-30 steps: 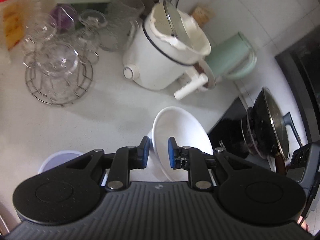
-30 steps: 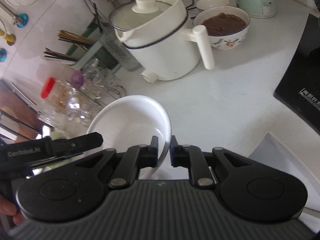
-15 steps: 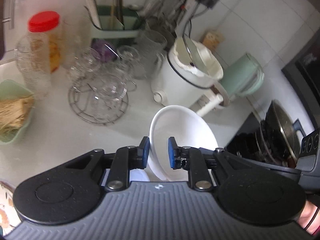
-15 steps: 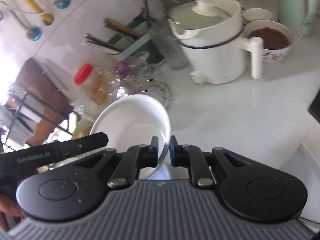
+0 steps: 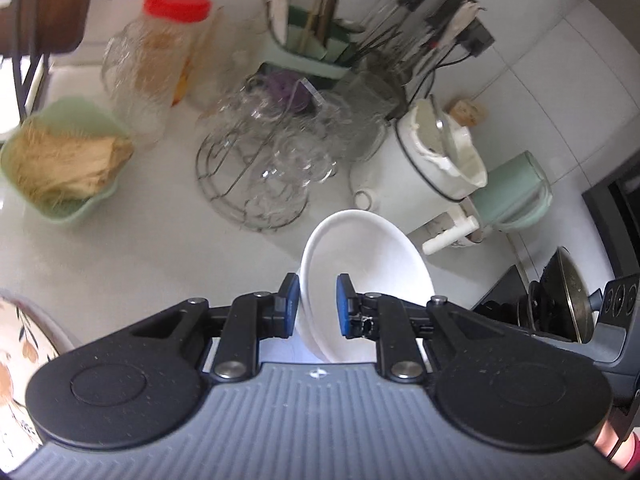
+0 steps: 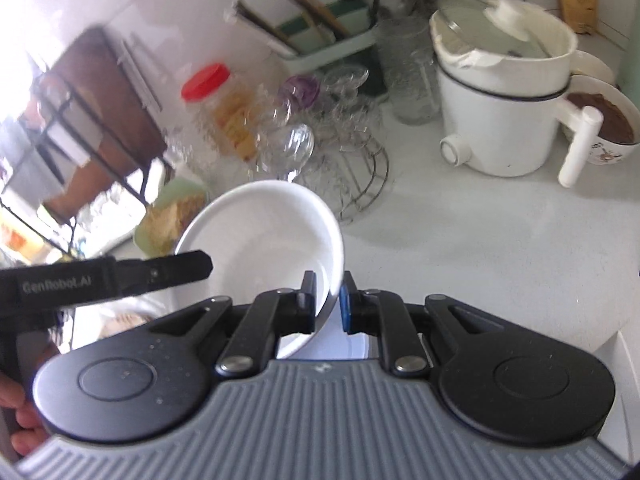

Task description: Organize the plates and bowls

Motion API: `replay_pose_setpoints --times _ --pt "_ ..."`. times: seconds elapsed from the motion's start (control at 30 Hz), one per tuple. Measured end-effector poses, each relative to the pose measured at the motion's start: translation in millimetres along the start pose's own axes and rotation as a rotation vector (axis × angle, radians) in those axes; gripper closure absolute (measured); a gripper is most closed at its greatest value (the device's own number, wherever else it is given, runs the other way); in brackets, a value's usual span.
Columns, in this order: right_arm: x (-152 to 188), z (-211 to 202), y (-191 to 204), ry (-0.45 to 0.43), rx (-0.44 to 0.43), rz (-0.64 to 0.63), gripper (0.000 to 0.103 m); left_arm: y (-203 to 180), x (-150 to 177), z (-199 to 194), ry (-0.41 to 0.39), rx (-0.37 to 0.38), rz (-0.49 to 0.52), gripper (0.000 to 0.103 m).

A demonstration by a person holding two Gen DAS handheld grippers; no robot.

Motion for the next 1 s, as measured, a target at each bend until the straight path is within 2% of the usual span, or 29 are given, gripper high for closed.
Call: replay_pose_setpoints --times 0.17,0.33,0.43,0.67,0.73,0.87,1.0 --pt "11.9 18.5 5.9 0.075 0.030 -0.028 0.087 12.2 15.4 11.3 0.033 -0.039 0.005 0.081" --pt "29.7 37.1 2.1 0.161 -0.005 -0.013 0.086 30.4 29.8 24.4 0.070 -0.063 -0.032 0.081" --pt "37.2 45.5 5.2 0.187 -0.001 -0.031 0.086 34.3 36.4 35.4 0.120 -0.118 -0.018 0.081" --pt "39.8 52.3 9.4 0.172 0.047 -0.090 0.086 34.6 43.2 48.9 0.159 -0.155 -0.003 0.079" --pt "39.3 53.1 7.2 0.170 0.045 -0.087 0.086 33.9 43.4 50.5 0.162 -0.155 -0.002 0.078" --pt "38.6 55.7 5.5 0.189 0.031 -0.083 0.086 32.5 42.1 52.2 0.172 -0.157 0.004 0.069" --pt "37.4 54.1 6.2 0.174 0.026 -0.082 0.086 31.2 40.2 53.9 0.175 -0.158 0.015 0.068"
Point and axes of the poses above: each gripper's, at about its wrist camera, not at the fingertips, and z roughly the way its jaws point, y to its left, x to its underside, the point moved 2 cm from there along z, roughly the way its jaws point, and after that the axes turned 4 degrees about x, right-handed, at the moved point
